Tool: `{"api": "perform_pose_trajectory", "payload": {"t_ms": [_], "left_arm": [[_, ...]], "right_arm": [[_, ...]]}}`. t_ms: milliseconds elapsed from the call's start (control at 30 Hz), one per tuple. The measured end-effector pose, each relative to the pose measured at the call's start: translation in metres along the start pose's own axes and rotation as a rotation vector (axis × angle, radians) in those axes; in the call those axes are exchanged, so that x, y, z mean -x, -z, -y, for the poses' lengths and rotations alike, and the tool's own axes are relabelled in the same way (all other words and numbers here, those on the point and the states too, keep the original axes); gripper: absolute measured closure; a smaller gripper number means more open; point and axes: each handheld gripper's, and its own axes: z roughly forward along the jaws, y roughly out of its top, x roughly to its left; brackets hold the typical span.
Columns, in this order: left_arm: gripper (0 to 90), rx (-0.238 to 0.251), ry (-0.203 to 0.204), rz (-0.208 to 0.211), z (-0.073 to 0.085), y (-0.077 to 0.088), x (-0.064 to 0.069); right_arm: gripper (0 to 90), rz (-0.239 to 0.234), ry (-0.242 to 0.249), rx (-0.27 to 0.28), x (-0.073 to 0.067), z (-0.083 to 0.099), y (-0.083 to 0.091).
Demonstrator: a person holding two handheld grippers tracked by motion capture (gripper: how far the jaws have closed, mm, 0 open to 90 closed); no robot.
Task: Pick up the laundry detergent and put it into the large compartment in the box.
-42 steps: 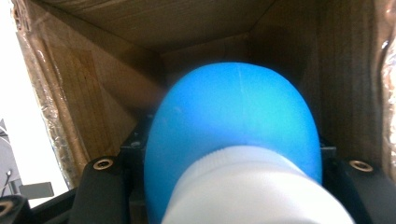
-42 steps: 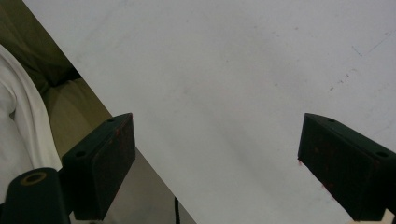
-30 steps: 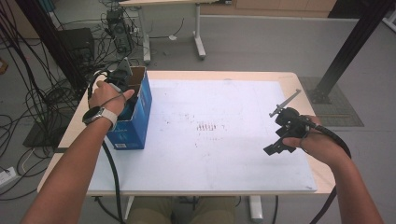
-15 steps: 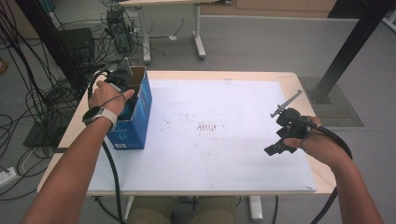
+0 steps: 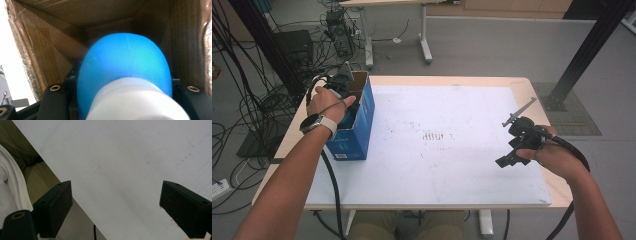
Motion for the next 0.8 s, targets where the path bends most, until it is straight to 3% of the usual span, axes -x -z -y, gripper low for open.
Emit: {"api": "perform_pose_trajectory", "payload": {"t_ms": [367,800], "left_arm": [[37.6,0.014,-0.015,0.011,0.0014,0.0002,-0.0039],[28.6,0.016,-0.030,0.025,0.0007,0.0057,-0.0079]], "right_arm": [[11.3,-0.002,0.002,-0.004,0.0002,-0.0018,-0.0006],[11.3,-0.002,0.004,-0.007,-0.0011,-0.0040,-0.0014]]}}
